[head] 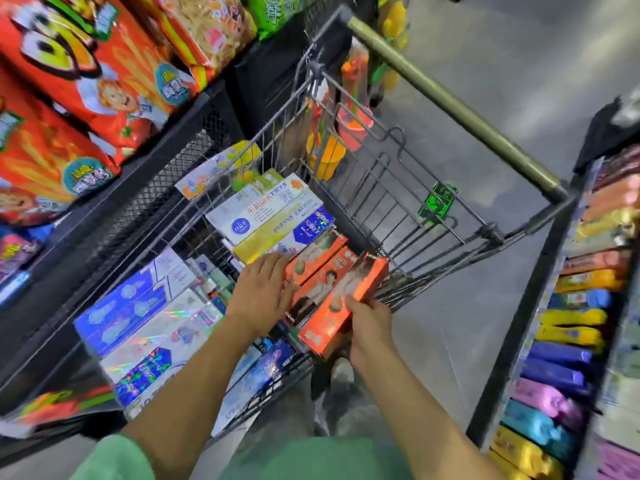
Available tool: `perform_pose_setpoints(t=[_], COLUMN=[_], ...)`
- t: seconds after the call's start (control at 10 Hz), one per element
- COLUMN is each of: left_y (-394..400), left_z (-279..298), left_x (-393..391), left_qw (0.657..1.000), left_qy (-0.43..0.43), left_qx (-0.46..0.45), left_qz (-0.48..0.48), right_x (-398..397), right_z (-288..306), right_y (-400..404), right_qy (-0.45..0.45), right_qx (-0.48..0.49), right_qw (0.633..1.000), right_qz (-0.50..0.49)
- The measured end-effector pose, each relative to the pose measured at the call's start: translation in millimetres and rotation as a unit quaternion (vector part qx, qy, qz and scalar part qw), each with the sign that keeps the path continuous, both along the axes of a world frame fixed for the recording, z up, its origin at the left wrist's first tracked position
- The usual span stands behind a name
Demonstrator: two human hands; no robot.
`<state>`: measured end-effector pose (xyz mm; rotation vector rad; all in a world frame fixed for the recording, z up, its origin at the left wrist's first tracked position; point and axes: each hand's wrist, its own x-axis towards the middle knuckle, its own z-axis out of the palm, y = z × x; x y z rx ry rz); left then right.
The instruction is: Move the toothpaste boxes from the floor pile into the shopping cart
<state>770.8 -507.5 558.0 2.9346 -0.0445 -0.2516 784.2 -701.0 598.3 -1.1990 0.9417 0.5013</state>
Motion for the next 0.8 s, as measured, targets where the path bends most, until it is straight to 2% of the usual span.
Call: perform_pose_setpoints(t=[0.2,0.3,0.4,0.5,0.7,0.8], left_y=[-0.7,-4.9,-8.4,-8.1,-6.0,-7.8], left_z=[0.8,0.3,3.7,2.8,8.7,21.2], left_x=[-15.0,-20.6,-24.0,-27.5,-39.3,-44.7], left_qw=[0.999,0.998,0.998,0.998,0.997,0.997], left_qy=[0.045,0.054,0.064,0.057,0.062,0.071], left_qx=[0.014,0.017,0.02,0.026,0.04,0.041], left_qz=[-0.018,-0.011,-0.012,-0.017,-0.012,-0.004], right_x=[11.6,14.7,17.7,21.6,29.5,23.6], right_z=[-50.6,-73.3,-82.7,-84.8,-46.2,-19.7], right_y=[28.6,31.8,30.5,27.0,16.8,9.2], right_qy=[0.076,0.105,0.12,0.104,0.046,-0.065], right_qx=[-0.122,-0.19,-0.191,-0.207,-0.304,-0.312], right_qw=[0.989,0.973,0.967,0.961,0.917,0.905], right_qz=[0.027,0.077,0.116,0.151,0.254,0.282])
